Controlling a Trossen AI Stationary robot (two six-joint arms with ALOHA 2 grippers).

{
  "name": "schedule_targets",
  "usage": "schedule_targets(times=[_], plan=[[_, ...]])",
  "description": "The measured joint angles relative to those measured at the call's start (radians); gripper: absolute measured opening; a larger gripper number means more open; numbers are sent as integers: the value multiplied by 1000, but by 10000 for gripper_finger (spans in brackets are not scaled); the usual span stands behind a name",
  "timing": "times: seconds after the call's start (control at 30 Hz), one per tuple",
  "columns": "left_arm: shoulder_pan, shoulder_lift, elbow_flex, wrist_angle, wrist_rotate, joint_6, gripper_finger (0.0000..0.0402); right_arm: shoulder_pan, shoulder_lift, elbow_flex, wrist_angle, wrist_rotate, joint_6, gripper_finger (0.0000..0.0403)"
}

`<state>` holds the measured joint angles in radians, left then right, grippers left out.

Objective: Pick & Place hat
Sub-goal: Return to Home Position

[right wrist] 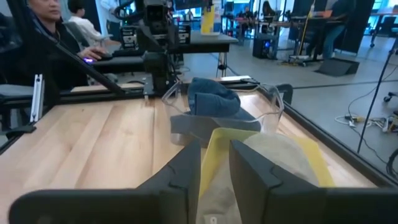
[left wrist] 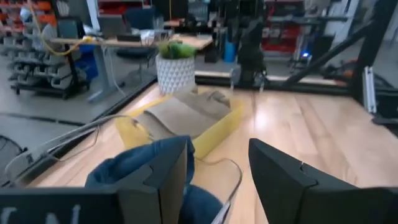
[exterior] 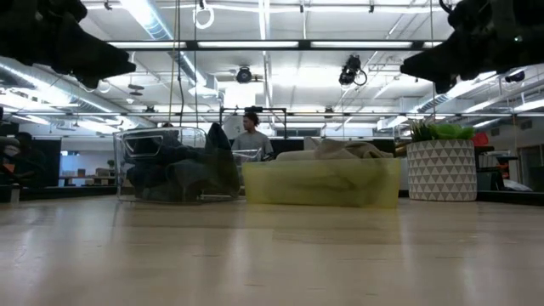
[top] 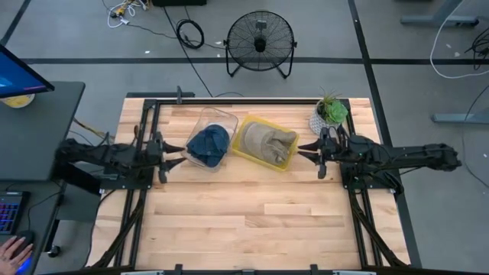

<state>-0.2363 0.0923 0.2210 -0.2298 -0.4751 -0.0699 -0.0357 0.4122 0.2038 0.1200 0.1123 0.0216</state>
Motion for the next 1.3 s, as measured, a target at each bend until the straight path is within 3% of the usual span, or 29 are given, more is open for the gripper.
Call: schedule_targets(times=[0.23,0.43,0.57,0.87,1.3], plan=[[0,-90,-86,50,11,17,177,0,-89,-69,3,0,-13,86],[0,-88,-158,168,77,60,177,-1,-167,-141,29,0,-10,86],[0,-88,-211,299,174,113,177,-1,-220,-180,30,0,-10,86],[11,-84,-212,294,200,142,177,-22,-307,-188,-82,3,-23,86],[11,-80,-212,290,200,130,177,-31,-311,-188,-93,3,-33,86]])
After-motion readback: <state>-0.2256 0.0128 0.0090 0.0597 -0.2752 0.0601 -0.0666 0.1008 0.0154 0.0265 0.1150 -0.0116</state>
